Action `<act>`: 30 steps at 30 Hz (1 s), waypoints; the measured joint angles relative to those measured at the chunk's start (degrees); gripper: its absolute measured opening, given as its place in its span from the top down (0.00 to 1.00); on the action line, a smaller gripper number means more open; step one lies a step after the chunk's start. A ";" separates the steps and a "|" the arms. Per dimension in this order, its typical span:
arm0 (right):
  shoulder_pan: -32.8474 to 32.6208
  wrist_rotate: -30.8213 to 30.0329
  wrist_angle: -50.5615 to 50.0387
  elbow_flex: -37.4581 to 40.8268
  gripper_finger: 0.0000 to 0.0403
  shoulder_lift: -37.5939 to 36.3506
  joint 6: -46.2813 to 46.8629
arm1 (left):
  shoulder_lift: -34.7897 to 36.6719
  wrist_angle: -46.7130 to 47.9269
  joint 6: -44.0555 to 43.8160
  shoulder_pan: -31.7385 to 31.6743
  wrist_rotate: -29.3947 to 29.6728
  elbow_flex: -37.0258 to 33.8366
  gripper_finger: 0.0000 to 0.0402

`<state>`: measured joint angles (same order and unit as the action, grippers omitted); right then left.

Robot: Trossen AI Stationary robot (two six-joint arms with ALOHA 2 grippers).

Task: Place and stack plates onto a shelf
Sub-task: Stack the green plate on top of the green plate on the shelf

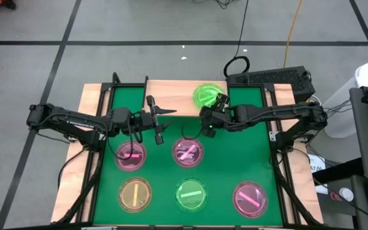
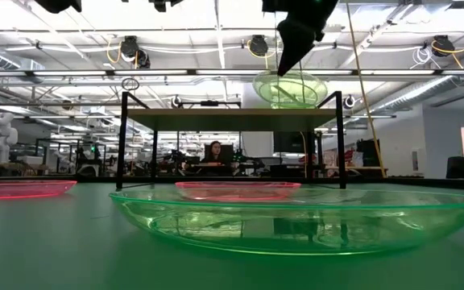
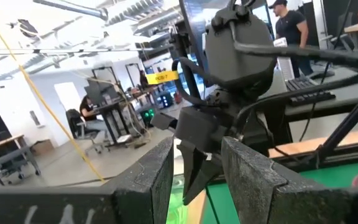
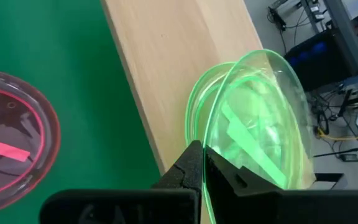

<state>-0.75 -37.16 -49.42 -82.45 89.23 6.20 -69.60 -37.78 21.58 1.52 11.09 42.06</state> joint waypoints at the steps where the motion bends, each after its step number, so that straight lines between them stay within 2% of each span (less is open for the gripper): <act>1: 0.02 -0.01 0.78 0.68 1.00 0.00 -0.07 | 0.00 0.29 0.01 0.02 0.00 0.00 0.64; 9: 0.03 1.89 10.12 7.11 1.00 -0.16 -5.69 | -0.01 2.57 -1.16 0.02 0.00 0.00 0.64; 12: 0.85 4.52 13.93 9.79 1.00 -1.69 -8.04 | 0.00 2.63 -1.11 0.01 0.00 0.00 0.64; 23: 1.55 7.38 28.11 24.34 1.00 -19.30 -8.92 | 0.00 -2.83 1.24 -0.55 0.01 0.02 0.64; 30: 1.55 7.60 31.57 27.45 1.00 -22.53 -9.18 | 0.00 -3.78 1.53 -0.90 -0.02 0.02 0.64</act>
<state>0.80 -29.56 -17.85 -55.00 66.70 -2.98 -69.60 -41.57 23.11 0.62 11.07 42.09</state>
